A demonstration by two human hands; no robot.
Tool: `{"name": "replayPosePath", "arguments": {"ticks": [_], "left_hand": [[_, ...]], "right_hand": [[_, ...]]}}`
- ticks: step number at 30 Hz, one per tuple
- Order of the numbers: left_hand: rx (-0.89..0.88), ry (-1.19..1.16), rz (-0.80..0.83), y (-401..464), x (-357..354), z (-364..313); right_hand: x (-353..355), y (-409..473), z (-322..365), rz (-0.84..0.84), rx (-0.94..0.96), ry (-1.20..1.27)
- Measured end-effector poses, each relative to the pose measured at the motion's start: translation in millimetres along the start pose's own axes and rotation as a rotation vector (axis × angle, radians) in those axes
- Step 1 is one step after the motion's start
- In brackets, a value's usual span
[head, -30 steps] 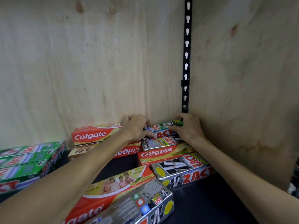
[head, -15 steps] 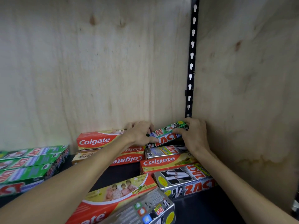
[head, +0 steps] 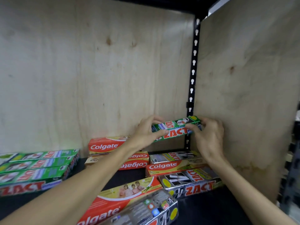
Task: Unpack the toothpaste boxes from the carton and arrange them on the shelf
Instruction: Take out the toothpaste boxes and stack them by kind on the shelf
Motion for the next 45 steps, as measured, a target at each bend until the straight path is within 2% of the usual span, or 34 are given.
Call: {"name": "replayPosePath", "arguments": {"ticks": [5, 12, 16, 23, 27, 35, 42, 45], "left_hand": [[-0.044, 0.035, -0.040, -53.6, 34.6, -20.7], [0.027, 0.104, -0.117, -169.5, 129.0, -20.8], [0.095, 0.143, -0.155, -247.7, 186.6, -5.9], [0.242, 0.240, -0.223, -345.0, 286.0, 27.2], [0.320, 0.365, -0.146, -372.0, 302.2, 47.7], [0.266, 0.400, -0.084, -370.3, 293.2, 58.9], [0.262, 0.253, -0.015, -380.4, 282.3, 51.0], [0.234, 0.257, -0.113, -390.6, 277.8, 36.5]], "right_hand": [[29.1, -37.4, 52.5, 0.015, 0.025, 0.057], [40.9, -119.0, 150.7, 0.137, 0.044, 0.143], [19.5, -165.0, 206.0, 0.305, 0.018, 0.183], [-41.2, -229.2, 302.3, 0.628, 0.142, 0.172], [-78.3, -252.8, 314.9, 0.820, 0.210, 0.034], [-85.4, -256.3, 294.1, 0.793, 0.398, -0.171], [-60.3, -273.6, 294.5, 0.743, 0.442, -0.112], [-43.7, -283.7, 291.4, 0.683, 0.438, -0.113]]}}
Point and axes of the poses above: each hand's wrist, its own y-axis towards the middle knuckle, its own x-axis out of the back of the hand, z = x × y, the point moved 7 cm from there along y, towards the middle knuckle, and after that the axes turned 9 degrees about -y, right-handed, at the moved point
